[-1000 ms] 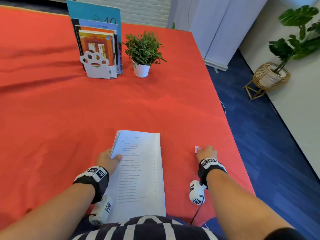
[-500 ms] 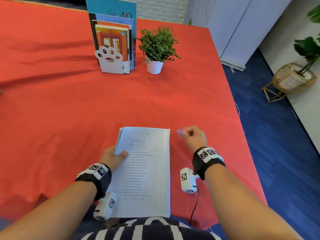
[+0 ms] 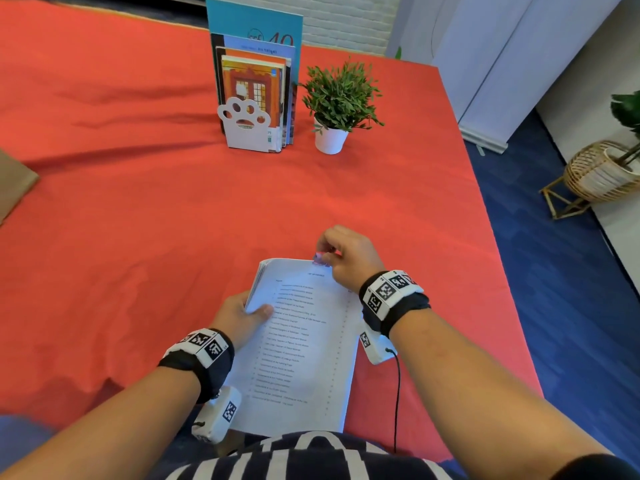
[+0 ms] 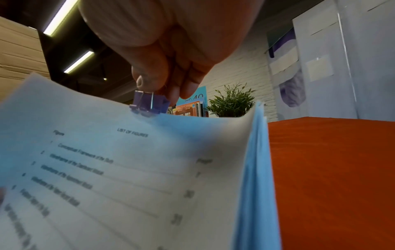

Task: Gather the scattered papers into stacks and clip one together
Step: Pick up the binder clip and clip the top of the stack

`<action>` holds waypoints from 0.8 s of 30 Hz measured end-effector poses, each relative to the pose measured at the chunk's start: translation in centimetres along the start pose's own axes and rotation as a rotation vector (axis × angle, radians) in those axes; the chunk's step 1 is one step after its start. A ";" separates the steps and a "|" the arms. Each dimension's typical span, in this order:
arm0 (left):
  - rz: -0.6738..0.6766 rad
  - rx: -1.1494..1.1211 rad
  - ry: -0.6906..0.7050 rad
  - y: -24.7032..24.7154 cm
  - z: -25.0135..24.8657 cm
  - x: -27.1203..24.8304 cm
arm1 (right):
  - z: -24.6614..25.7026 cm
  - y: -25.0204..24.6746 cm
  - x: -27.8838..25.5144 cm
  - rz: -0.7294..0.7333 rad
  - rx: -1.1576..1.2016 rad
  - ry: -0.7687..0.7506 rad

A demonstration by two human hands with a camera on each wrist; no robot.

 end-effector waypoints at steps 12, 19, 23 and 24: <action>-0.122 -0.062 0.046 -1.3 -1.4 0.3 | 1.0 1.5 0.5 0.024 -0.175 -0.030; -0.152 -0.079 0.111 -2.8 -2.7 1.1 | 1.7 3.6 -0.8 -0.063 -0.255 -0.153; -0.138 -0.076 0.112 -2.8 -2.7 1.0 | 2.0 1.8 0.8 -0.177 -0.262 -0.074; -0.141 -0.082 0.114 -2.8 -2.8 0.9 | 2.2 1.9 0.8 -0.162 -0.278 -0.092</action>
Point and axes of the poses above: each hand's wrist, its own x-axis towards the middle knuckle, its own y-axis out of the palm, z = x × y, the point moved 4 cm from there along x, towards the middle knuckle, and after that the axes turned 8 degrees about x, right-handed, at the moved point
